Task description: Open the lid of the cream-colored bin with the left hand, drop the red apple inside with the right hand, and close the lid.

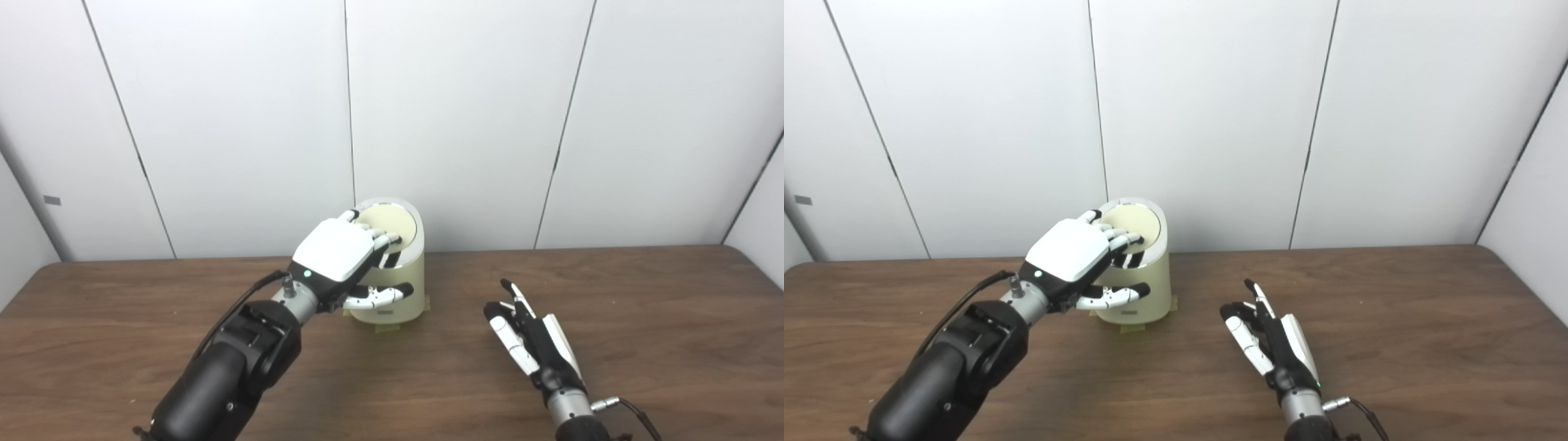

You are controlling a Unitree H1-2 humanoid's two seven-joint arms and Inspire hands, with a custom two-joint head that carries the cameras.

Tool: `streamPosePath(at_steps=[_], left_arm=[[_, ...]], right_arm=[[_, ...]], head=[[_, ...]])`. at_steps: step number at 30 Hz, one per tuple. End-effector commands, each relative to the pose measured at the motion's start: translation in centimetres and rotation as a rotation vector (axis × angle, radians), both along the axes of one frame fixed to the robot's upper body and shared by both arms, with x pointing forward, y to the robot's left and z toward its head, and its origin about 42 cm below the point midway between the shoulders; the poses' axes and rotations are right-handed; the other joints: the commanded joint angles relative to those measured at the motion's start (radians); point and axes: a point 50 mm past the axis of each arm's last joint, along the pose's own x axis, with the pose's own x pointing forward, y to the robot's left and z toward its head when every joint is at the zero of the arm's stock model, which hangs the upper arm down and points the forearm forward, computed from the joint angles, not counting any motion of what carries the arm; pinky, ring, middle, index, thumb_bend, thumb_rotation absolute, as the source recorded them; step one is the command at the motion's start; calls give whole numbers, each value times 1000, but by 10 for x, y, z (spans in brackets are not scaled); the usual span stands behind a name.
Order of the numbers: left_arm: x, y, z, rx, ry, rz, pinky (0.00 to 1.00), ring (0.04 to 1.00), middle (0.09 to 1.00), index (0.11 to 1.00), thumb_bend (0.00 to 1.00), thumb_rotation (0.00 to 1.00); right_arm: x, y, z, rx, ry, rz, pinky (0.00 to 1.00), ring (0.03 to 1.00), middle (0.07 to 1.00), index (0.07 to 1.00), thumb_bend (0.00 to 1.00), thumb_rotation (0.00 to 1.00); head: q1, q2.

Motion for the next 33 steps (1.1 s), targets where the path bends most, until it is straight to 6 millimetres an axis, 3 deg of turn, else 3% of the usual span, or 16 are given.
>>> streamPosePath(at_steps=[1,7,12,15,19,22,23,24,25,27,30,31,33], left_arm=[[0,0,35,-24,-122,-7,997,925,909,933,527,1000],[-5,7,65,-63,-235,45,1000,995,974,994,501,1000],[-12,21,73,-161,-253,86,1000,1000,998,1000,479,1000],[-21,36,67,-302,-222,118,1000,1000,995,1000,460,1000],[-37,53,45,-495,-114,162,966,994,988,1000,469,1000],[-55,66,18,-678,20,196,921,978,978,974,447,1000],[-60,69,10,-728,65,206,904,974,976,966,432,993],[-66,73,2,-776,109,213,886,971,976,963,415,999],[-70,76,-5,-822,151,215,884,971,976,963,413,999],[-77,80,-15,-913,230,223,901,979,983,970,408,1000],[-84,87,-29,-1060,301,242,951,990,984,981,466,1000],[-86,89,-32,-1102,317,257,967,988,978,987,533,1000],[-89,93,-40,-1189,342,279,958,978,970,995,572,1000]], right_arm=[[-1,-3,1,-5,19,4,812,816,812,942,497,1000],[-4,-6,1,2,26,-7,838,829,814,930,506,1000],[-6,-8,0,6,21,-19,829,825,814,921,524,998],[-8,-8,2,21,11,-30,833,824,813,898,535,977],[-9,-10,9,95,6,-25,854,847,818,891,541,968],[-10,-12,17,270,14,-16,803,821,837,910,519,825],[-11,-13,20,348,19,-15,830,818,841,917,511,737],[-12,-14,23,425,28,-18,907,838,856,933,514,577],[-13,-15,26,478,31,-20,915,840,857,935,515,560],[-16,-18,31,530,24,-17,924,832,854,944,536,435],[-18,-21,39,607,9,-4,841,868,886,957,607,211],[-19,-22,41,611,6,-4,827,890,896,957,645,165],[-21,-23,46,598,-1,-5,815,897,896,951,694,144]], head=[[-1,2],[-1,7],[4,8],[6,13],[2,12],[-2,12],[-4,13],[-4,13],[-9,12],[-17,14],[-25,12],[-24,14],[-25,16]])
